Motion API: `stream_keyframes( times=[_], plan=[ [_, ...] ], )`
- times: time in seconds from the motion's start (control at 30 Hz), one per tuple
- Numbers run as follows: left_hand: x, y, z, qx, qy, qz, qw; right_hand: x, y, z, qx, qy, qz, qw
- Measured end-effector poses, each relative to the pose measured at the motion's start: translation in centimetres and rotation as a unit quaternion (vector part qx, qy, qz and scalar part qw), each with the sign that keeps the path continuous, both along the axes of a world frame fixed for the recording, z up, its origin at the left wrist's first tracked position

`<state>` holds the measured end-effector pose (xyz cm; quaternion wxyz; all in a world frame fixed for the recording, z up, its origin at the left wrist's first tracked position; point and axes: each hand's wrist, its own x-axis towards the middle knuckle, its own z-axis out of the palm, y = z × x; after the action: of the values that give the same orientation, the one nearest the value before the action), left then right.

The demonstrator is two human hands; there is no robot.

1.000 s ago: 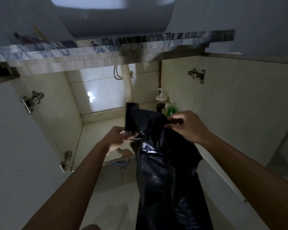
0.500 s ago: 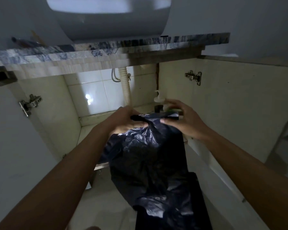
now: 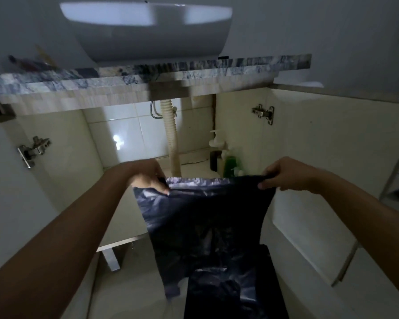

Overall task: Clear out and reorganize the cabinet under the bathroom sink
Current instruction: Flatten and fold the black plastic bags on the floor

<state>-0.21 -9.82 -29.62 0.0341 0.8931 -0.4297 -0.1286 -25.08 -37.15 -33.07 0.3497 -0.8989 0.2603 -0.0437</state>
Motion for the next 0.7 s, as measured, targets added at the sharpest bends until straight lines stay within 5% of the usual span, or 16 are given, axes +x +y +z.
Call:
stream_keyframes(
  times=[0.1, 0.17, 0.3, 0.43, 0.6, 0.7],
  plan=[
    [-1.0, -0.7, 0.7, 0.157, 0.12, 0.036, 0.98, -0.4, -0.1, 2.0, 0.012, 0.195, 0.044, 0.98],
    [-0.8, -1.8, 0.7, 0.168, 0.097, 0.031, 0.98, 0.1, -0.4, 2.8, -0.02, 0.213, 0.032, 0.976],
    [0.3, -5.0, -0.3, 0.015, -0.066, 0.016, 0.998, 2.0, -1.7, 1.6, -0.173, 0.032, -0.084, 0.981],
    [0.7, -7.5, -1.5, -0.142, -0.112, 0.067, 0.981, 2.2, -1.8, -0.1, -0.205, -0.115, -0.209, 0.949],
    [-0.2, -8.0, -1.3, -0.328, -0.165, 0.077, 0.927, 1.2, -2.0, 0.0, -0.221, -0.257, -0.224, 0.914],
    [-1.1, -6.5, -1.3, -0.323, -0.136, 0.059, 0.935, -0.6, -1.7, -0.1, -0.189, -0.261, -0.192, 0.927]
  ],
)
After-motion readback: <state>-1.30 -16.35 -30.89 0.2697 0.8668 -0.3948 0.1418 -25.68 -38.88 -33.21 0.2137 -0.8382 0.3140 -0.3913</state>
